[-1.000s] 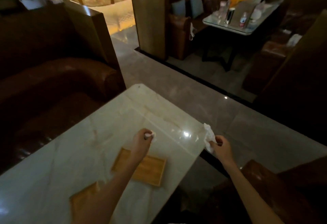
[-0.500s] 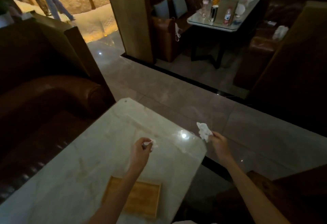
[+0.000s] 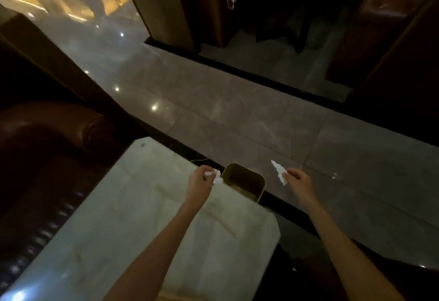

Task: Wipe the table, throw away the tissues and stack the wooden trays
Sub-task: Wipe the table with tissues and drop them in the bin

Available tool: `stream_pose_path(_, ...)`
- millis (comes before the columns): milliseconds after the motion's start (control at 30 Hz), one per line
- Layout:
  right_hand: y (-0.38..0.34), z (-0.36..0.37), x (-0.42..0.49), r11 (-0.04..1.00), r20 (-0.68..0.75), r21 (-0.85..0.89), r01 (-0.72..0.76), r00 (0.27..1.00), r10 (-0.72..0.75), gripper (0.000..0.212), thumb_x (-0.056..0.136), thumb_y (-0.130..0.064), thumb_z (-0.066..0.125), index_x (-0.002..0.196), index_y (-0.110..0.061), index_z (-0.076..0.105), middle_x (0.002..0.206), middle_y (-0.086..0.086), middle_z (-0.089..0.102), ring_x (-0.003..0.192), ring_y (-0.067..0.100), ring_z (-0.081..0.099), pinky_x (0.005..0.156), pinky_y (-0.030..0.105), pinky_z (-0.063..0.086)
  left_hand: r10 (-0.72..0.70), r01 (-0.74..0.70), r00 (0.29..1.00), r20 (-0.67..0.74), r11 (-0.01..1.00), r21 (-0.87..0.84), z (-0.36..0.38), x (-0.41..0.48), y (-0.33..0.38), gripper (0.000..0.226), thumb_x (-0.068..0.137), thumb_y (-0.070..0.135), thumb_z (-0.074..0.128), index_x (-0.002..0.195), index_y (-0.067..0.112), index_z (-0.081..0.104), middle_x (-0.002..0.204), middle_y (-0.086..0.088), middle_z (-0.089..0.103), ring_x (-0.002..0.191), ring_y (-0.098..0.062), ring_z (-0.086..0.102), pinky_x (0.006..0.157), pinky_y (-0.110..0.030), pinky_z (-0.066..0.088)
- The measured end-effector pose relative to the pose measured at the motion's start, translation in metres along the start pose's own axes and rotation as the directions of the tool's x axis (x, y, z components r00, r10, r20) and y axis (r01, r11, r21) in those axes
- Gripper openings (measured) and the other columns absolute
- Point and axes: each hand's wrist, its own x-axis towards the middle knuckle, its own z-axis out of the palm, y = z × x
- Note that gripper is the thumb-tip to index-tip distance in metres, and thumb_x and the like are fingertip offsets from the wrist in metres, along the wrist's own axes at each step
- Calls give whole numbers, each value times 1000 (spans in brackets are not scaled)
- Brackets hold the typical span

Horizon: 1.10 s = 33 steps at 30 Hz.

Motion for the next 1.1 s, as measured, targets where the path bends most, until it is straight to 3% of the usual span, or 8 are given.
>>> stream_pose_path(167, 33, 39, 132, 976, 0, -14, -218, 976, 218, 27, 93, -8, 61, 119, -1, 63, 119, 21, 64, 101, 28, 61, 88, 40, 52, -56, 20, 973, 223, 987, 158, 92, 123, 2, 18, 91, 21, 61, 103, 9, 65, 91, -1, 63, 82, -14, 60, 70, -24, 44)
stream_pose_path(300, 95, 84, 222, 921, 0, -22, -389, 921, 389, 27, 92, -9, 64, 116, 2, 65, 119, 22, 66, 111, 35, 62, 93, 41, 51, -241, 141, 900, 363, 949, 280, 185, 213, -44, 22, 89, 14, 59, 107, 2, 64, 108, -20, 68, 100, -31, 64, 82, -30, 50)
stream_pose_path(400, 147, 119, 276, 874, 27, -54, -483, 874, 485, 28, 90, -11, 66, 115, 3, 66, 118, 22, 67, 111, 35, 63, 92, 39, 51, -389, 250, 830, 401, 900, 356, 246, 255, -88, 26, 90, 11, 57, 112, -1, 63, 116, -23, 66, 108, -36, 62, 92, -41, 54)
stream_pose_path(567, 225, 168, 348, 827, 35, -92, -554, 829, 559, 33, 87, -26, 72, 105, 2, 69, 106, 22, 70, 99, 35, 66, 81, 38, 53, -521, 355, 769, 371, 830, 431, 322, 301, -169, 25, 94, 9, 53, 114, -4, 61, 117, -24, 65, 109, -36, 61, 90, -40, 51)
stream_pose_path(733, 297, 211, 396, 826, 49, -427, -367, 903, 427, 24, 92, -12, 58, 113, -4, 67, 120, 20, 62, 108, 35, 60, 93, 41, 50, -426, 99, 776, 464, 810, 578, 369, 335, -248, 17, 92, 11, 54, 105, 7, 63, 117, -17, 61, 105, -35, 61, 88, -44, 49)
stream_pose_path(833, 331, 225, 412, 805, 48, -514, -297, 927, 373, 28, 94, -10, 52, 119, -8, 65, 130, 17, 56, 116, 34, 56, 101, 40, 45, -402, 39, 776, 486, 800, 599, 395, 347, -287, 20, 93, 11, 50, 109, 10, 62, 121, -16, 59, 108, -35, 60, 92, -44, 48)
stream_pose_path(967, 351, 227, 421, 824, 127, -536, -185, 947, 295, 41, 96, -9, 50, 136, -11, 55, 146, 15, 47, 136, 31, 43, 116, 38, 32, -446, -6, 677, 586, 792, 610, 411, 355, -320, 43, 94, 15, 53, 137, 10, 48, 152, -17, 35, 139, -36, 35, 115, -43, 33)
stream_pose_path(1100, 337, 213, 413, 705, 283, -709, -15, 909, 304, 56, 97, -18, 52, 150, -19, 34, 160, 7, 27, 146, 26, 28, 120, 40, 24, -412, -132, 606, 681, 792, 596, 397, 349, -310, 58, 90, 13, 59, 145, 17, 38, 156, -15, 29, 137, -36, 38, 114, -39, 34)
